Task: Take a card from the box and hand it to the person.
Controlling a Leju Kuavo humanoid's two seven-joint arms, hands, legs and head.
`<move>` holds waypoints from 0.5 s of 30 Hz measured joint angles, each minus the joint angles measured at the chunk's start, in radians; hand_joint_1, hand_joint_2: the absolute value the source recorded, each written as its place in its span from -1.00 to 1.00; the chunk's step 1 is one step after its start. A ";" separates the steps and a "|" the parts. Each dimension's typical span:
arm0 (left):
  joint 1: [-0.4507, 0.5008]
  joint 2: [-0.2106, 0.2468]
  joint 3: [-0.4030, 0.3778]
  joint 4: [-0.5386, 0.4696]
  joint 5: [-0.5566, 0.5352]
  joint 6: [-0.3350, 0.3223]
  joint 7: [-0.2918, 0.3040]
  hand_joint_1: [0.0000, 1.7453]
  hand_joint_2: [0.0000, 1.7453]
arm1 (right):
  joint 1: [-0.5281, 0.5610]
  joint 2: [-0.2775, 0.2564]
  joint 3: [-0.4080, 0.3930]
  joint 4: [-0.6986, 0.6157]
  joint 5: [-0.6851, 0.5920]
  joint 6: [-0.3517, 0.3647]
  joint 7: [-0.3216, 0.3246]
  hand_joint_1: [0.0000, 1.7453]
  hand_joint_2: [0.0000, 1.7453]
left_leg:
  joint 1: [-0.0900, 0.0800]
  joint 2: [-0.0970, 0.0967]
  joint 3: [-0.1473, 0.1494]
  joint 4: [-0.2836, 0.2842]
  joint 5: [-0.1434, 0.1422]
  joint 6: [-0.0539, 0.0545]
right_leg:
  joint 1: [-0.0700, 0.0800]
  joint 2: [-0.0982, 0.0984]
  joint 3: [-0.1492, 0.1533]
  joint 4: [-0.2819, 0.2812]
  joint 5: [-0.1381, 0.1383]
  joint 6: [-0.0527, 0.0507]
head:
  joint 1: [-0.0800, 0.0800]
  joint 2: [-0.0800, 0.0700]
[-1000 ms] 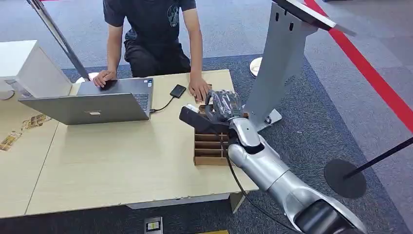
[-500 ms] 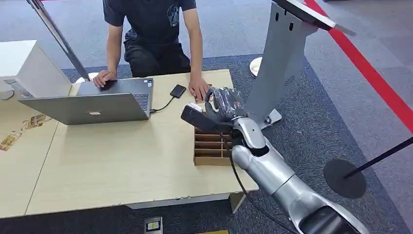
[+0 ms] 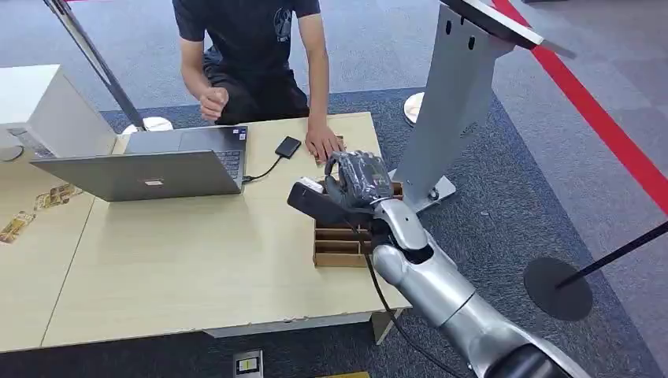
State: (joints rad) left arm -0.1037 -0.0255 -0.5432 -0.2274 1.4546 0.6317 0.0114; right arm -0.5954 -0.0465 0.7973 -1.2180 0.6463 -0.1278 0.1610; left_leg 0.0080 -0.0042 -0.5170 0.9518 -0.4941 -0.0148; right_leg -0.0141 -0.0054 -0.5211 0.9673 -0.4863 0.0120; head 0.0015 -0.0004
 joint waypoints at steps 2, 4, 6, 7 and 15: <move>-0.001 -0.009 -0.011 -0.001 -0.018 0.014 0.026 -1.00 -1.00 | 0.000 0.001 0.003 -0.004 -0.008 0.003 0.000 1.00 1.00 | 0.000 0.000 0.000 0.000 0.000 0.000 | 0.000 0.000 0.000 0.000 0.000 0.000 | 0.000 0.000; -0.002 -0.016 -0.022 -0.001 -0.031 0.018 0.043 -1.00 -1.00 | 0.000 0.003 0.006 -0.004 -0.010 0.003 -0.002 1.00 1.00 | 0.000 0.000 0.000 0.000 0.000 0.000 | 0.000 0.000 0.000 0.000 0.000 0.000 | 0.000 0.000; -0.003 -0.020 -0.036 -0.002 -0.040 0.024 0.056 -1.00 -1.00 | 0.000 0.006 0.008 -0.004 -0.015 0.003 -0.004 1.00 1.00 | 0.000 0.000 0.000 0.000 0.000 0.000 | 0.000 0.000 0.000 0.000 0.000 0.000 | 0.000 0.000; -0.003 -0.022 -0.041 -0.002 -0.045 0.027 0.061 -1.00 -1.00 | 0.000 0.008 0.010 -0.004 -0.017 0.003 -0.005 1.00 1.00 | 0.000 0.000 0.000 0.000 0.000 0.000 | 0.000 0.000 0.000 0.000 0.000 0.000 | 0.000 0.000; -0.003 -0.024 -0.083 -0.011 -0.062 0.032 0.094 -1.00 -1.00 | -0.002 0.009 0.023 -0.003 -0.032 -0.004 -0.016 1.00 1.00 | 0.000 0.000 0.000 0.000 0.000 0.000 | 0.000 0.000 0.000 0.000 0.000 0.000 | 0.000 0.000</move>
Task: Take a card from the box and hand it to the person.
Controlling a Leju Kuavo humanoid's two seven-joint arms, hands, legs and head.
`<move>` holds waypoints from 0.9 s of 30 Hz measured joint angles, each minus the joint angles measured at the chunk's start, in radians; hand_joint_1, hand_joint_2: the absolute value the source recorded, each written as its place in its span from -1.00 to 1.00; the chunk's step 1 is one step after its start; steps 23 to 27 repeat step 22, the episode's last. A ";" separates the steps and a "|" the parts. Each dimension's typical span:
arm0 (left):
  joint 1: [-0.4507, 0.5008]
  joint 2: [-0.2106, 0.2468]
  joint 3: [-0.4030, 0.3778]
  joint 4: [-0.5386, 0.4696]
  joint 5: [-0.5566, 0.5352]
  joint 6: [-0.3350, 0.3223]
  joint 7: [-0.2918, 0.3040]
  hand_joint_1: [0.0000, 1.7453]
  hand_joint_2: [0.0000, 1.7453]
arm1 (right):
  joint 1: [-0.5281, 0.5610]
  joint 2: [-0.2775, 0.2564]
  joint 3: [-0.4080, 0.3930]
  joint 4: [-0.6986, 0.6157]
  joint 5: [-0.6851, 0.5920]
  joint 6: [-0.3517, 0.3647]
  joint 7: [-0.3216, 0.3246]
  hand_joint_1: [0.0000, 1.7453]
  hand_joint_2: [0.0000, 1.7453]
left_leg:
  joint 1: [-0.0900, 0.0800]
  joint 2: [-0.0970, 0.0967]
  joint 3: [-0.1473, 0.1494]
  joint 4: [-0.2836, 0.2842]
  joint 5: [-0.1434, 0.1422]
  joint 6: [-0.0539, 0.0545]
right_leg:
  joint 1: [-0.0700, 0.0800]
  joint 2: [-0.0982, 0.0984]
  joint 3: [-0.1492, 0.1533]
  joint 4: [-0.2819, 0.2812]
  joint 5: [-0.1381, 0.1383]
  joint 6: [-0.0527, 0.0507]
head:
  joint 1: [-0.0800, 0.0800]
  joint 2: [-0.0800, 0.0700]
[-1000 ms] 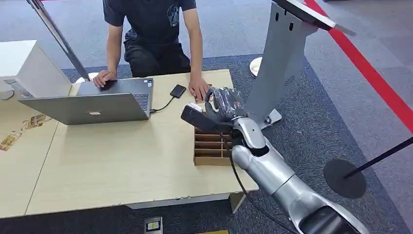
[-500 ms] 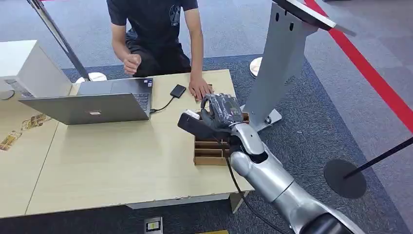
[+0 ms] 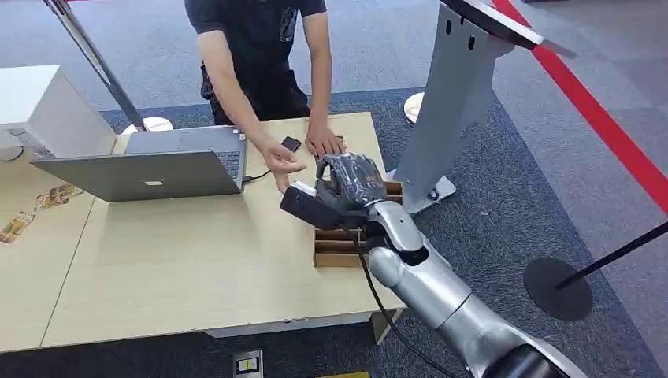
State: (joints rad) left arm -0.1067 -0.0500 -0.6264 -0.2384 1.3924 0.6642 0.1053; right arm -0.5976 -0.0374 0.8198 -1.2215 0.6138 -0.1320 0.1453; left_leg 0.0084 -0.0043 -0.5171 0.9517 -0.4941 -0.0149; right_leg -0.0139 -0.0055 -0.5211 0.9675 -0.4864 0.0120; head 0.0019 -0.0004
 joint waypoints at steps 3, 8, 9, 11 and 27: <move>0.000 0.000 -0.014 -0.005 -0.001 0.001 0.005 -1.00 -1.00 | -0.005 0.000 0.002 0.000 -0.004 -0.002 -0.003 1.00 1.00 | 0.000 0.000 0.000 0.000 0.000 0.000 | 0.000 0.000 0.000 0.000 0.000 0.000 | 0.000 0.000; 0.000 0.000 -0.035 -0.008 -0.005 0.003 0.011 -1.00 -1.00 | -0.011 0.000 0.005 0.000 -0.008 -0.003 -0.007 -0.88 1.00 | 0.000 0.000 0.000 0.000 0.000 0.000 | 0.000 0.000 0.000 0.000 0.000 0.000 | 0.000 0.000; 0.000 0.000 -0.038 -0.008 -0.007 0.004 0.011 -1.00 -1.00 | -0.013 0.000 0.005 0.000 -0.010 -0.003 -0.008 -1.00 1.00 | 0.000 0.000 0.000 0.000 0.000 0.000 | 0.000 0.000 0.000 0.000 0.000 0.000 | 0.000 0.000; 0.000 0.000 -0.050 -0.010 -0.008 0.011 0.019 -1.00 -1.00 | -0.015 0.000 0.007 0.000 -0.011 -0.004 -0.008 -1.00 1.00 | 0.000 0.000 0.000 0.000 0.000 0.000 | 0.000 0.000 0.000 0.000 0.000 0.000 | 0.000 0.000; -0.020 -0.092 -0.059 0.038 0.030 0.035 0.027 -1.00 -1.00 | -0.054 -0.003 0.016 0.034 -0.056 -0.004 -0.042 -1.00 1.00 | -0.001 0.000 0.000 0.001 0.000 0.000 | 0.000 0.000 0.000 0.000 0.000 0.001 | 0.000 0.000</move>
